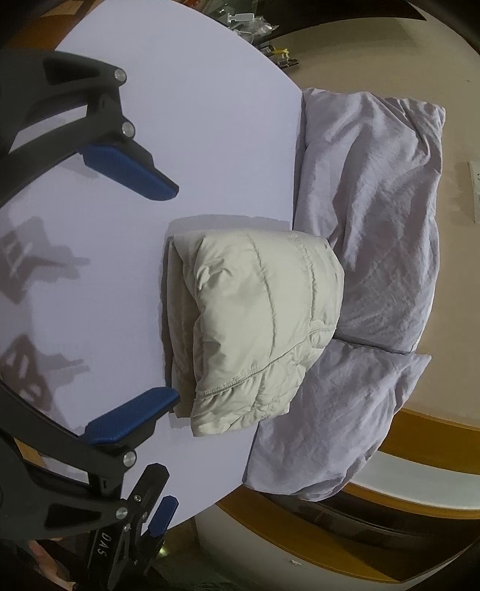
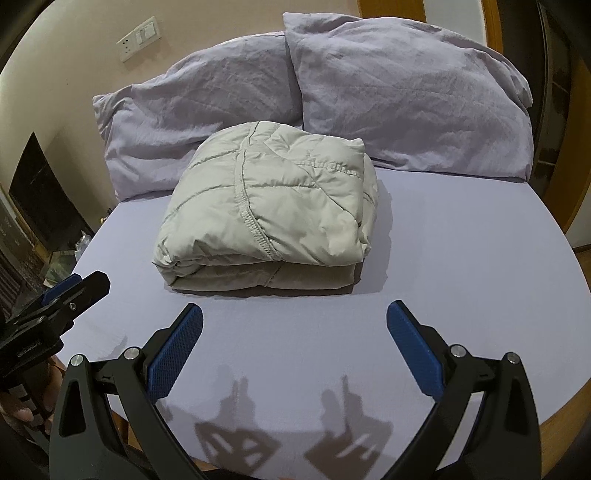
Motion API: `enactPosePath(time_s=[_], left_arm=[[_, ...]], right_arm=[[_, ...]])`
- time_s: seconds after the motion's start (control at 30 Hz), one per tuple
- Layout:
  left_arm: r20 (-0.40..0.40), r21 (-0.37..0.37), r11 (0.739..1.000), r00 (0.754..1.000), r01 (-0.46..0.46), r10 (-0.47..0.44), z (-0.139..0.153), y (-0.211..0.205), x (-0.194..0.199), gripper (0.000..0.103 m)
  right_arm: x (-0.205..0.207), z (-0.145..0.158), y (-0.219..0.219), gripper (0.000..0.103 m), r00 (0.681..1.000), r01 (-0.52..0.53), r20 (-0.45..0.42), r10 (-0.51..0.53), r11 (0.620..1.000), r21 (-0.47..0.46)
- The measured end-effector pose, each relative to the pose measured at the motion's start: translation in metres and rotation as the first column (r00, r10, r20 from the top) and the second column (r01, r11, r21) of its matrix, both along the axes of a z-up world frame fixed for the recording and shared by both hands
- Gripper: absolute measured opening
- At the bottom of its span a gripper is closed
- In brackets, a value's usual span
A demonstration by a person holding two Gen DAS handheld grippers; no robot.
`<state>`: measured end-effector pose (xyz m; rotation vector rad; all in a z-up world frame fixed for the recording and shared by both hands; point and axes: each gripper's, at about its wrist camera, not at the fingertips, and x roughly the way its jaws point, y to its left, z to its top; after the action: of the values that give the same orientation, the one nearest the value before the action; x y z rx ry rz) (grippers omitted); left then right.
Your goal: Fold large clothes
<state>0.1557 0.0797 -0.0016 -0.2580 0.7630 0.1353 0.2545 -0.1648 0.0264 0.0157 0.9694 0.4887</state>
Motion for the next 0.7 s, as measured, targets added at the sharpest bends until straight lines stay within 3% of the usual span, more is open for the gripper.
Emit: enactPosePath(time_s=[0.7], left_arm=[[-0.013, -0.013, 1.000, 1.000, 0.018, -0.018, -0.0050, -0.0006, 0.0044, 0.101]], right_arm=[[0.0017, -0.0027, 0.0053, 0.101, 1.000, 0.001, 0.004, -0.001, 1.000, -0.007]])
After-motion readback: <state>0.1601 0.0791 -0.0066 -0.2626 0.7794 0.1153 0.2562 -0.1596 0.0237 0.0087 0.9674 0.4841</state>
